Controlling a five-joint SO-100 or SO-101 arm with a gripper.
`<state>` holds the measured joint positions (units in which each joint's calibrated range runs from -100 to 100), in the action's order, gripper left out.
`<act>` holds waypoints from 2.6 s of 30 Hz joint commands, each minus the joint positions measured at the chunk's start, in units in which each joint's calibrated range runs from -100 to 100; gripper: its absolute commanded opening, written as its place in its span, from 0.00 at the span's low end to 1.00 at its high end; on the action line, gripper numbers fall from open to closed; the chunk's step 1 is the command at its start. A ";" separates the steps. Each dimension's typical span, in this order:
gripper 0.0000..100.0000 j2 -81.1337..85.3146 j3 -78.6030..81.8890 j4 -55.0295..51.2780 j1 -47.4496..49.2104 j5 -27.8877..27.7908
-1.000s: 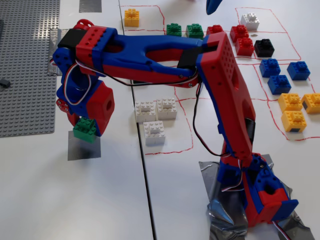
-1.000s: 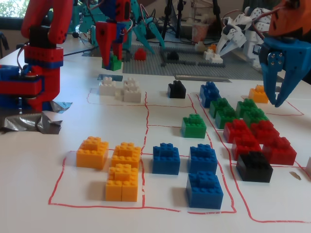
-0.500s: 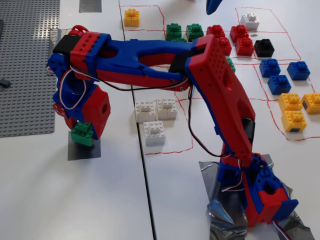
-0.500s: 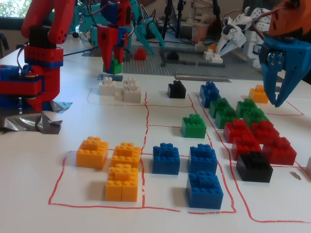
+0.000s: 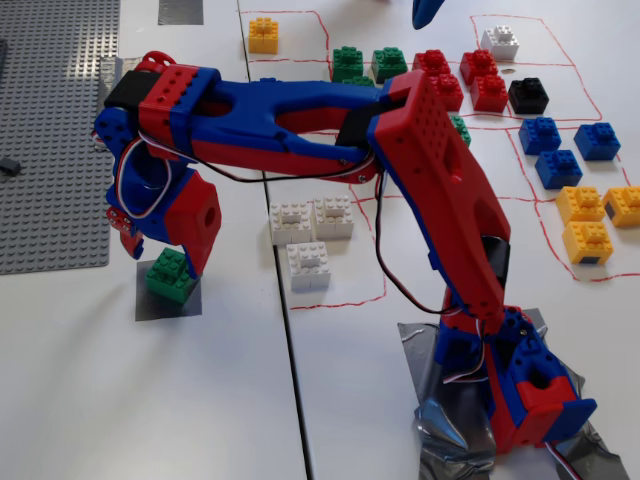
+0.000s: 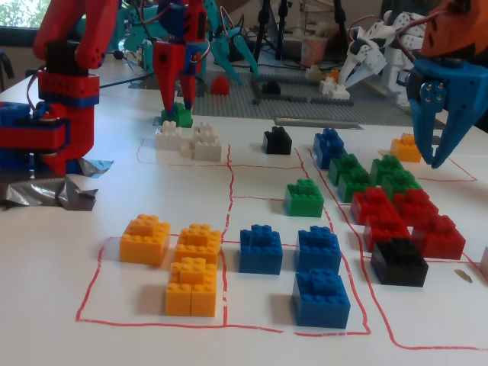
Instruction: Grab the block and put it in the grey marker
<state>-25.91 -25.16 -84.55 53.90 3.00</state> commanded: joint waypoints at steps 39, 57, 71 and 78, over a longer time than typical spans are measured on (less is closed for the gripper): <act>0.00 31.52 4.45 -8.23 -18.57 -4.88; 0.00 42.99 13.26 -8.72 -37.02 -7.37; 0.00 44.97 18.26 -6.69 -50.36 -9.13; 0.00 44.97 21.80 -3.93 -55.96 -9.62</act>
<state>14.56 -2.00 -89.81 -0.77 -6.08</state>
